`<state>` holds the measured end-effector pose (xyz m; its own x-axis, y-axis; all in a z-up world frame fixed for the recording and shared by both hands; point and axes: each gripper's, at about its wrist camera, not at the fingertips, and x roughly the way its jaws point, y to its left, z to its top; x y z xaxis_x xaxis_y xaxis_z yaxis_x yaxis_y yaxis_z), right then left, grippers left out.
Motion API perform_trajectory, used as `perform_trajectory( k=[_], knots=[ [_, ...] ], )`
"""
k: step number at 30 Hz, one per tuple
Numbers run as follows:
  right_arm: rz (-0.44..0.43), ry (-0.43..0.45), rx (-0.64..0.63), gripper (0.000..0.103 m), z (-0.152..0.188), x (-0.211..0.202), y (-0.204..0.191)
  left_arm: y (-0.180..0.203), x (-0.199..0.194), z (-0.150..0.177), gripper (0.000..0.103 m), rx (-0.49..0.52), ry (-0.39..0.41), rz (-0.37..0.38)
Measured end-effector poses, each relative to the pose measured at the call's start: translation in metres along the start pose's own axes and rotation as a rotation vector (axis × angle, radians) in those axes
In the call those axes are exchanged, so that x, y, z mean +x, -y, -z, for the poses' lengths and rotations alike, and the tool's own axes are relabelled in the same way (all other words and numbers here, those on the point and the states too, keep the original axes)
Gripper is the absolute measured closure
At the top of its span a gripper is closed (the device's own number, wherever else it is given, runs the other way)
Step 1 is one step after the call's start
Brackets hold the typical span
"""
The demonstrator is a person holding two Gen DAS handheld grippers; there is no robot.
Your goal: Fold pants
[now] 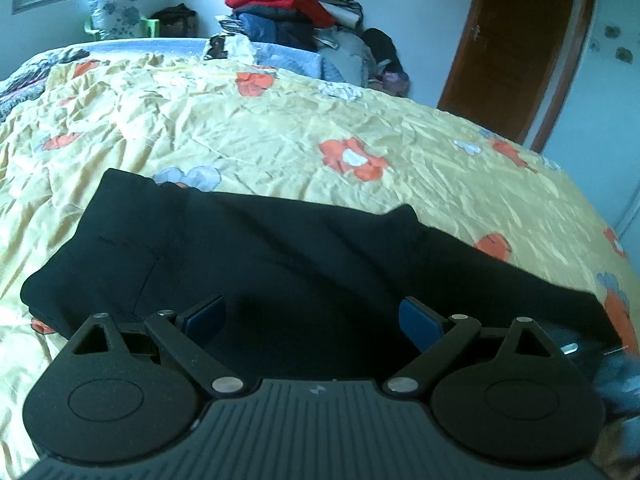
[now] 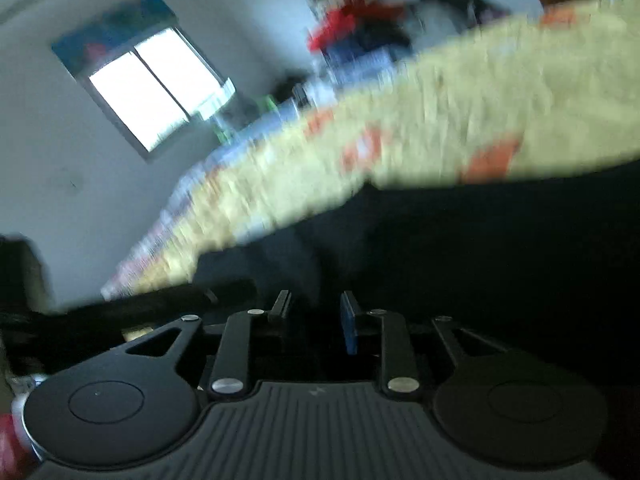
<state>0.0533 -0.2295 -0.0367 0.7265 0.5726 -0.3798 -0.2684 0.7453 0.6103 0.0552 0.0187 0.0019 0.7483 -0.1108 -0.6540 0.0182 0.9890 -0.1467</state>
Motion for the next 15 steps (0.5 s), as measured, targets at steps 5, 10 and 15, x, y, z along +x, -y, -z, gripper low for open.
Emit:
perform_trajectory(
  k=[5, 10, 15],
  knots=[
    [0.336, 0.021, -0.136, 0.046, -0.033, -0.044, 0.039, 0.027, 0.015, -0.018, 0.008, -0.038, -0.073, 0.14],
    [0.548, 0.104, -0.123, 0.038, -0.041, -0.068, 0.073, 0.083, 0.037, -0.017, 0.008, 0.102, -0.114, 0.182],
    [0.58, 0.19, -0.097, 0.034, -0.026, -0.115, 0.069, 0.11, 0.048, -0.012, 0.008, 0.137, -0.155, 0.216]
  ],
)
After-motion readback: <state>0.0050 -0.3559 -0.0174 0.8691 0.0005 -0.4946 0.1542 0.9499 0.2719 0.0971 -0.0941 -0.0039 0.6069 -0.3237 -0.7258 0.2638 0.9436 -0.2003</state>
